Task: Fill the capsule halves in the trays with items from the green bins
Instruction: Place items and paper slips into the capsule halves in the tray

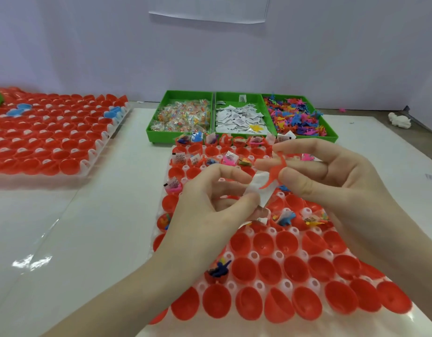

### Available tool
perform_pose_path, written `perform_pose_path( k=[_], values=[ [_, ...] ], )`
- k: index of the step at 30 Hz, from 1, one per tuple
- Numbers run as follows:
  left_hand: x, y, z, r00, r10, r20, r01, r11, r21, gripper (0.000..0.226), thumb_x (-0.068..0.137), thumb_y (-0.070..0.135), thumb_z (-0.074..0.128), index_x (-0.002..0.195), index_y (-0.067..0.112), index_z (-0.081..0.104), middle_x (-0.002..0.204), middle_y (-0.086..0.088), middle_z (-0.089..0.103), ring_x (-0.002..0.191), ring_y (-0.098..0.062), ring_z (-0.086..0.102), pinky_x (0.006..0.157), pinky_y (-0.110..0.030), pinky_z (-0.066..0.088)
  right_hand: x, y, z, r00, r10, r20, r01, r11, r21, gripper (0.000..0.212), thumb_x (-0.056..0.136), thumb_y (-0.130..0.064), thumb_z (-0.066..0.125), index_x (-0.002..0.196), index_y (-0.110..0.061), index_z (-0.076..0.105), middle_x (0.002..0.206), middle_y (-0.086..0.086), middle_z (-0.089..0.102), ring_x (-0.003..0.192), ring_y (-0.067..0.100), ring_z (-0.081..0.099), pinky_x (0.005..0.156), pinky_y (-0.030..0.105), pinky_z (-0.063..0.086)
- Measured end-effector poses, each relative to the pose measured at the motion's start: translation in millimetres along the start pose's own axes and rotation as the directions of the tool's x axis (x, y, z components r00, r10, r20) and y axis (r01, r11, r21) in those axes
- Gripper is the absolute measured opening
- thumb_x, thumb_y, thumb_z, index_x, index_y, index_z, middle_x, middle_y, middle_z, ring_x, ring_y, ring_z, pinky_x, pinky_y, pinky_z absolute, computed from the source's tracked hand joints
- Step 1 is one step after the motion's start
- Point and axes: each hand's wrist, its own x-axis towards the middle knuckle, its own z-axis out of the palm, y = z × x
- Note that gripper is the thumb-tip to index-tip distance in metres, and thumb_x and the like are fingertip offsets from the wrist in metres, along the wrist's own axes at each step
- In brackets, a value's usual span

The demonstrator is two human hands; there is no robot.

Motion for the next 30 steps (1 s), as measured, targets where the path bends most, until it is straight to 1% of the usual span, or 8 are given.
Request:
perform_pose_path(
  k=[8,13,17,20,23,25,27,30],
  values=[
    [-5,5,-5,0.997,0.050,0.054,-0.049,0.998,-0.025,0.028,0.061,0.021,0.067,0.086,0.015,0.057,0.069,-0.002,0.072,0.062,-0.014,0.070,0.057,-0.014,0.052,-2,10,1,1.000,-0.009,-0.009,0.008,0.995,-0.096,0.027,0.063,-0.014,0.064,0.090,-0.015,0.067,0.087,-0.009,0.074,0.086,0.004,0.069,0.068,0.011,0.051],
    [-6,-5,-12,0.994,-0.018,0.105,0.013,0.999,0.045,0.028,0.060,0.021,0.067,0.086,0.017,0.059,0.067,0.001,0.073,0.064,-0.010,0.070,0.057,-0.015,0.053,-3,16,-1,0.998,0.038,0.040,-0.030,0.984,-0.177,0.021,0.061,-0.006,0.072,0.081,-0.014,0.070,0.077,-0.005,0.074,0.071,0.007,0.070,0.061,0.014,0.053],
    [-6,-19,-19,0.986,-0.113,0.124,0.086,0.975,0.204,0.021,0.073,0.010,0.071,0.087,0.022,0.060,0.073,0.005,0.073,0.070,-0.007,0.070,0.060,-0.016,0.054,-7,23,0,0.990,0.088,0.107,-0.051,0.951,-0.304,0.020,0.063,0.003,0.077,0.075,-0.011,0.070,0.074,0.001,0.073,0.067,0.011,0.071,0.063,0.016,0.054],
    [-10,-22,-25,0.977,-0.091,0.192,0.013,0.929,0.370,0.023,0.075,0.011,0.072,0.086,0.029,0.063,0.087,0.016,0.072,0.081,0.002,0.067,0.069,-0.010,0.050,-10,30,0,0.975,0.163,0.154,-0.094,0.921,-0.379,0.018,0.065,0.000,0.077,0.073,-0.013,0.070,0.074,0.003,0.073,0.065,0.012,0.070,0.063,0.016,0.054],
    [-12,-20,-32,0.973,0.026,0.229,-0.164,0.775,0.610,0.017,0.072,0.030,0.070,0.082,0.040,0.061,0.094,0.034,0.061,0.088,0.012,0.059,0.075,-0.001,0.041,-13,38,3,0.952,0.247,0.180,-0.148,0.887,-0.437,0.016,0.069,-0.001,0.077,0.076,-0.013,0.070,0.075,0.004,0.073,0.066,0.011,0.069,0.063,0.017,0.054],
    [-13,-20,-35,0.963,0.043,0.267,-0.228,0.659,0.717,0.011,0.070,0.046,0.066,0.079,0.045,0.059,0.094,0.033,0.058,0.090,0.011,0.054,0.074,-0.004,0.039,-14,41,4,0.945,0.263,0.192,-0.145,0.868,-0.475,0.015,0.070,-0.002,0.076,0.077,-0.014,0.070,0.074,0.003,0.072,0.065,0.010,0.068,0.064,0.019,0.055],
    [-15,-22,-37,0.939,0.061,0.340,-0.320,0.525,0.789,0.017,0.072,0.054,0.064,0.081,0.038,0.065,0.078,0.022,0.062,0.080,0.002,0.055,0.067,-0.014,0.042,-14,40,4,0.937,0.270,0.220,-0.130,0.857,-0.498,0.016,0.071,-0.002,0.075,0.078,-0.015,0.070,0.073,0.002,0.072,0.064,0.008,0.067,0.063,0.018,0.054],
    [-17,-27,-38,0.900,0.034,0.434,-0.412,0.391,0.823,0.028,0.070,0.056,0.055,0.076,0.031,0.068,0.062,0.026,0.047,0.067,0.000,0.048,0.061,-0.019,0.036,-14,38,4,0.928,0.269,0.256,-0.089,0.830,-0.551,0.017,0.072,-0.002,0.075,0.079,-0.016,0.069,0.074,0.003,0.071,0.066,0.008,0.066,0.064,0.020,0.053]
  ],
)
